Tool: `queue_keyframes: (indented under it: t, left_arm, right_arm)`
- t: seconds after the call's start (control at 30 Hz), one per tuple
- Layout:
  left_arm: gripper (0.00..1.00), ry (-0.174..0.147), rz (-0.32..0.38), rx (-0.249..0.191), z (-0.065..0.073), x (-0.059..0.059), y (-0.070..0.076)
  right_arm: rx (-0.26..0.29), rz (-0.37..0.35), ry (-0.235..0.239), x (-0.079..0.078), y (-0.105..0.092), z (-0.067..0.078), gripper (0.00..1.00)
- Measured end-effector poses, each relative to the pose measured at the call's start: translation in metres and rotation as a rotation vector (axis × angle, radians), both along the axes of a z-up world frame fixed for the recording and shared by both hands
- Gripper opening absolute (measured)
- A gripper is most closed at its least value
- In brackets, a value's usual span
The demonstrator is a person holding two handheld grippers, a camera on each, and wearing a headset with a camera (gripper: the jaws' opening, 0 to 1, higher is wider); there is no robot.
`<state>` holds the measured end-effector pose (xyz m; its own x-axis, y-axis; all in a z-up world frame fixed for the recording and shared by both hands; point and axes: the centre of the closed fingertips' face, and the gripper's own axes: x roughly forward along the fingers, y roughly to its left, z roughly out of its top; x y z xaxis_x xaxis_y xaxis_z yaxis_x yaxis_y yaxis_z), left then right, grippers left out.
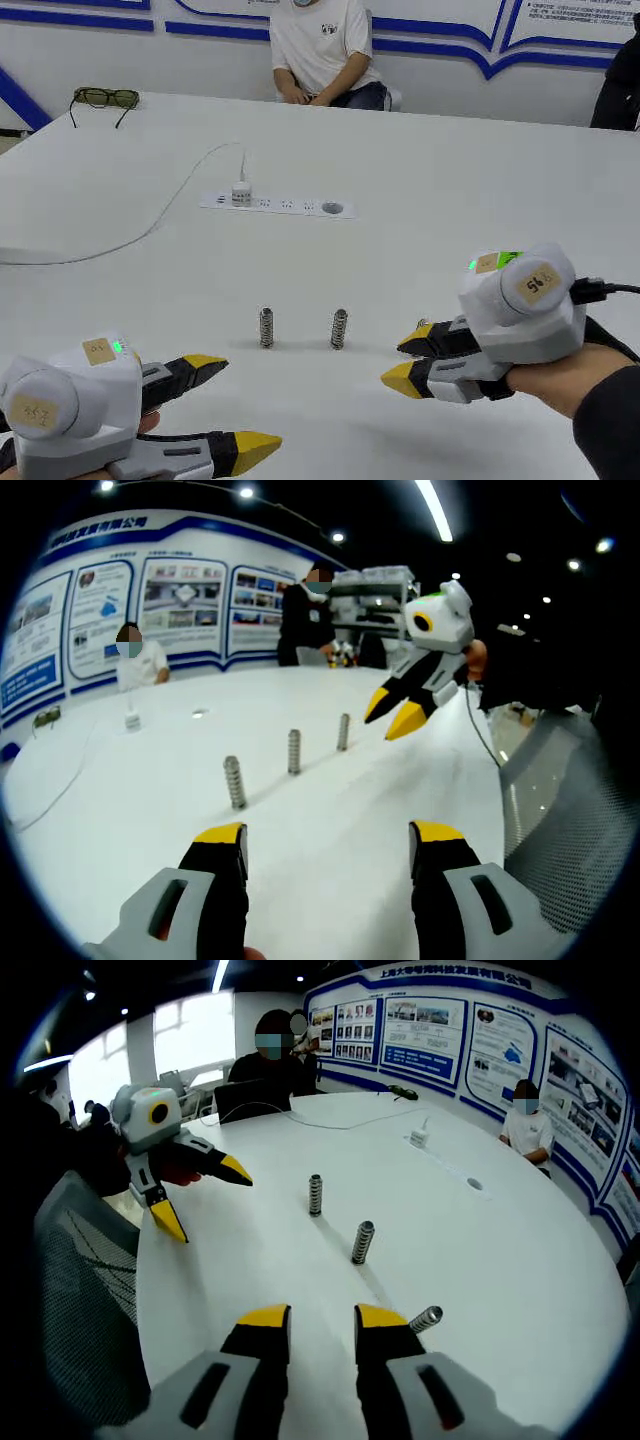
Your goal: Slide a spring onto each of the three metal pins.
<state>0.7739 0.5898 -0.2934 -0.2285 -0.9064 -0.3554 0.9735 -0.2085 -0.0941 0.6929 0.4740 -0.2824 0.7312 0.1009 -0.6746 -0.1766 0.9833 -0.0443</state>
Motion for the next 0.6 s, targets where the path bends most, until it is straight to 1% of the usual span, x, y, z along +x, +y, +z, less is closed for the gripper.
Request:
queue_keyframes:
  t: [0.13, 0.3, 0.37, 0.6]
  left_arm:
    - [0.67, -0.001, 0.001, 0.002, -0.001, 0.001, 0.000]
    - [0.68, 0.000, 0.002, 0.005, -0.001, 0.001, 0.001]
    - [0.68, 0.000, 0.002, 0.005, -0.001, 0.001, 0.001]
    - [0.68, 0.003, -0.002, 0.011, -0.003, 0.000, 0.000]
  right_arm:
    - [-0.004, -0.027, -0.004, -0.010, -0.009, -0.001, 0.27]
    - [-0.001, -0.057, -0.032, -0.020, -0.018, 0.002, 0.29]
    - [-0.001, -0.069, -0.043, -0.024, -0.022, 0.001, 0.31]
    - [0.002, -0.104, -0.061, -0.040, -0.031, -0.005, 0.34]
